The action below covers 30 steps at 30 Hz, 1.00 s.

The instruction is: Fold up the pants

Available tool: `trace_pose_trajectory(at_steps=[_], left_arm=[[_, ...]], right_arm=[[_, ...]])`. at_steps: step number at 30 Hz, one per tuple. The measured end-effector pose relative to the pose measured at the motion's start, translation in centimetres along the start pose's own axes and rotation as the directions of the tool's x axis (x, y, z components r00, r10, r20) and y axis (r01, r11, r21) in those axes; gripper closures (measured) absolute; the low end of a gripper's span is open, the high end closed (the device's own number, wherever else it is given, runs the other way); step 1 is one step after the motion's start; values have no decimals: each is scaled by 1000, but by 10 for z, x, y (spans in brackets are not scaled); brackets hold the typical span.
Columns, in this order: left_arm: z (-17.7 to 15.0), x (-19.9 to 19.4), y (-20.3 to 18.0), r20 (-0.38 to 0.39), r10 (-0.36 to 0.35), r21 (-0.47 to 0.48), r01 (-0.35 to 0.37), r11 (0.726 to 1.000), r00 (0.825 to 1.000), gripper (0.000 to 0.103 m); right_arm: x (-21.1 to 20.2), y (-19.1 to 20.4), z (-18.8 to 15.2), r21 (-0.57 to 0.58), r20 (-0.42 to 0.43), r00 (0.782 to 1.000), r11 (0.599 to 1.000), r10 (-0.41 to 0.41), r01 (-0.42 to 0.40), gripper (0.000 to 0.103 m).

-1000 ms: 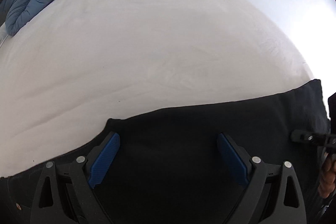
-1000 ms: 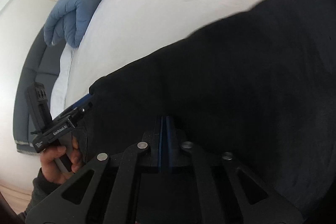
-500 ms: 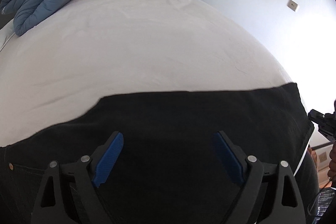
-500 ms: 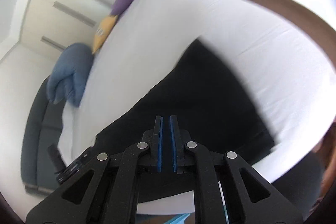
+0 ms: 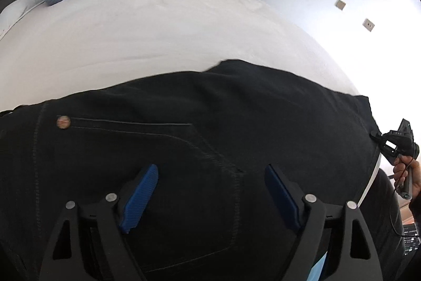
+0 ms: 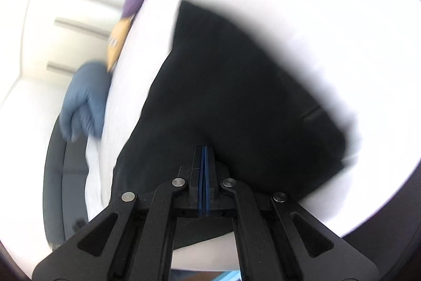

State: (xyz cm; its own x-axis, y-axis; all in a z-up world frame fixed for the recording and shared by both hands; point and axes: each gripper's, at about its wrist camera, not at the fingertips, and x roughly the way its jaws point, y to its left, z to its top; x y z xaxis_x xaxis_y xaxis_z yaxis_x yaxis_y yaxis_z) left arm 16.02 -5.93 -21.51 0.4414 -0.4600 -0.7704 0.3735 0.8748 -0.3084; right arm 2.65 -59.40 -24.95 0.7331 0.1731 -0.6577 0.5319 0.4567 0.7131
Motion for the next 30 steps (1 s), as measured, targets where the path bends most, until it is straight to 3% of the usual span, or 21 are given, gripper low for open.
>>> trace_pose_trajectory(at_steps=[2, 5, 7, 8, 9, 10, 12, 14, 16, 20, 21, 23, 26, 27, 30], left_arm=[[0, -10, 24, 10, 17, -12, -17, 1000, 1000, 20], [1, -19, 42, 24, -12, -1, 12, 1000, 1000, 36], [5, -24, 48, 19, -25, 3, 25, 1000, 1000, 37], [6, -25, 46, 13, -5, 23, 4, 1000, 1000, 37], [8, -39, 54, 7, 9, 30, -9, 1000, 1000, 37], [14, -41, 51, 8, 25, 21, -25, 999, 1000, 35], [24, -53, 46, 66, 16, 2, -16, 1000, 998, 19], [42, -65, 56, 124, 5, -5, -5, 1000, 992, 10], [52, -51, 48, 137, -23, -20, 26, 999, 990, 9], [67, 2, 32, 37, -48, -25, 49, 999, 998, 9], [67, 13, 32, 12, -29, -31, 30, 999, 999, 10], [63, 32, 35, -23, 13, -38, -14, 999, 1000, 11], [61, 32, 41, -6, 20, -35, -20, 999, 1000, 12], [62, 31, 43, -6, 31, -31, -31, 999, 1000, 16], [69, 25, 43, -16, 109, -43, -110, 993, 994, 31]], right_arm=[[-21, -8, -2, 24, 46, 998, 999, -44, 43, 103], [-43, 6, 1, -34, 68, 992, 994, -105, 108, 99], [-50, 22, -3, -96, 41, 995, 991, -87, 91, 99], [-66, 16, 13, -108, 25, 998, 992, -66, 68, 99], [-63, 26, 6, -121, 0, 1000, 992, -30, 29, 99], [-61, 39, -4, -137, -32, 999, 990, 17, -21, 99], [-47, 63, -24, -196, -123, 988, 974, 90, -113, 99], [-25, 91, -49, -220, -203, 968, 956, 151, -195, 99], [0, 96, -58, -199, -293, 935, 943, 202, -266, 99], [49, 83, -68, -171, -380, 911, 956, 160, -240, 99], [50, 66, -71, -176, -373, 921, 966, 114, -191, 99], [66, 41, -59, -135, -343, 927, 969, 151, -207, 100], [51, 18, -46, -152, -211, 973, 980, 94, -128, 101], [58, 23, -51, -145, -164, 984, 985, 64, -88, 101], [-10, -12, -22, -112, -4, 999, 993, -46, 45, 99]])
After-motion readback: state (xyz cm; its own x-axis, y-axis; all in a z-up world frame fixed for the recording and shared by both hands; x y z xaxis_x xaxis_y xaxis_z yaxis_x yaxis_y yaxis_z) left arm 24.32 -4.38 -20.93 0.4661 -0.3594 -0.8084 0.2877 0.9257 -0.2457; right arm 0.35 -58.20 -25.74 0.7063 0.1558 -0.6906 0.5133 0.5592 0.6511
